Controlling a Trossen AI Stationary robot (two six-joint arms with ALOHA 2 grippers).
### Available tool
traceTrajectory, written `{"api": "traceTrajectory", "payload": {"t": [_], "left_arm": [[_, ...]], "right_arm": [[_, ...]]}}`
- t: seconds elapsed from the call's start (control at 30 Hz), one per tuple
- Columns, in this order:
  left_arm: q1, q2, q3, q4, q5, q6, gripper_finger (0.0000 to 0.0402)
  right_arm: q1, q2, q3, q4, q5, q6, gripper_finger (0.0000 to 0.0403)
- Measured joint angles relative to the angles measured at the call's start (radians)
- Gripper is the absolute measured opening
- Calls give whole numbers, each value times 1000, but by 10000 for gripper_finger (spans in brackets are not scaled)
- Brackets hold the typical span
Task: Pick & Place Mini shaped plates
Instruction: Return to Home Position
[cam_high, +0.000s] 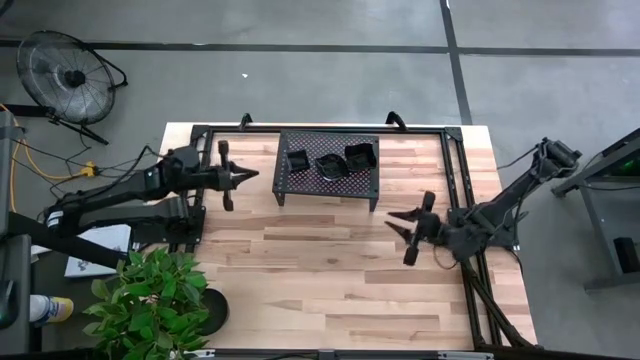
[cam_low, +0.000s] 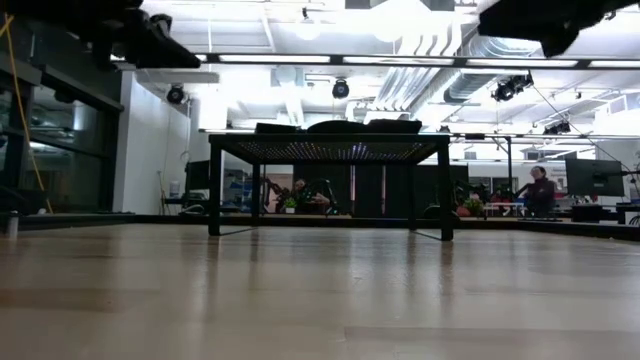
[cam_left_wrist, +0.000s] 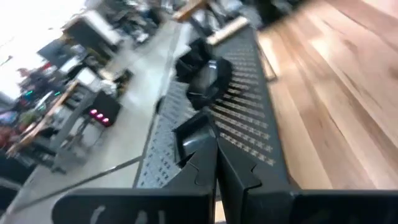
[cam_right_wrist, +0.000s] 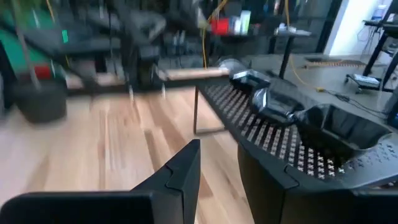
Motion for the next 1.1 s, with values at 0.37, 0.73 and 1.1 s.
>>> {"api": "traceTrajectory", "payload": {"t": [0.37, 0.73, 1.1], "left_arm": [[8, -49, -76, 214, 14, -111, 0], [287, 14, -79, 275, 321, -198, 0], [293, -198, -455, 597, 282, -330, 0]], "right_arm": [[-158, -472, -258, 164, -186, -186, 103], [-438, -847, -273, -219, -569, -131, 103], [-454, -870, -455, -84, -557, -153, 103]]}}
